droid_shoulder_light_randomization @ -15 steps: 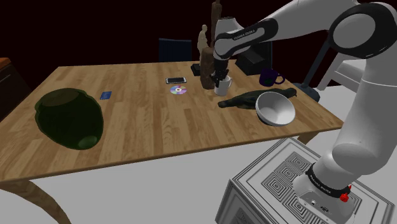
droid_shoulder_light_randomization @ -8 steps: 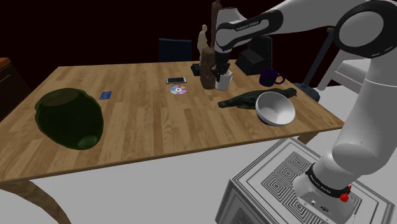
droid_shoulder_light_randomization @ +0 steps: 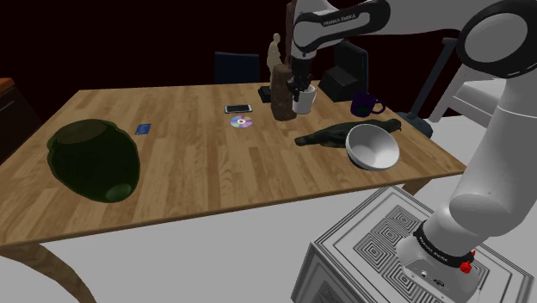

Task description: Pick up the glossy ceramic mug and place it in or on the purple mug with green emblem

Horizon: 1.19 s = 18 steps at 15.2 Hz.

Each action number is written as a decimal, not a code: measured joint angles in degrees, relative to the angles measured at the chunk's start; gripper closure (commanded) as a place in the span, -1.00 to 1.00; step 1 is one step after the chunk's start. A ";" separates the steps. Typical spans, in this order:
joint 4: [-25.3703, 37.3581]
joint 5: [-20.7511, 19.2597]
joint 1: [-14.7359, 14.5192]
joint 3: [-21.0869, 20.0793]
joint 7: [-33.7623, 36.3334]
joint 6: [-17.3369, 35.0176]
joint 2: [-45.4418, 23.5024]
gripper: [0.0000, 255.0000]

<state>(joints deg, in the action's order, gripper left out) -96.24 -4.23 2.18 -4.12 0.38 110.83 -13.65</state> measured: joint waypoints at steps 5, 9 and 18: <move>3.32 0.11 -0.05 -0.04 -0.19 -3.64 0.33 1.00; 6.00 0.21 0.05 0.01 -0.56 -6.70 0.73 1.00; 4.28 1.11 4.58 2.84 -8.05 -7.70 3.85 1.00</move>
<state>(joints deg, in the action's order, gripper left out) -91.96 -3.12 6.77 -1.27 -7.68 103.13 -9.80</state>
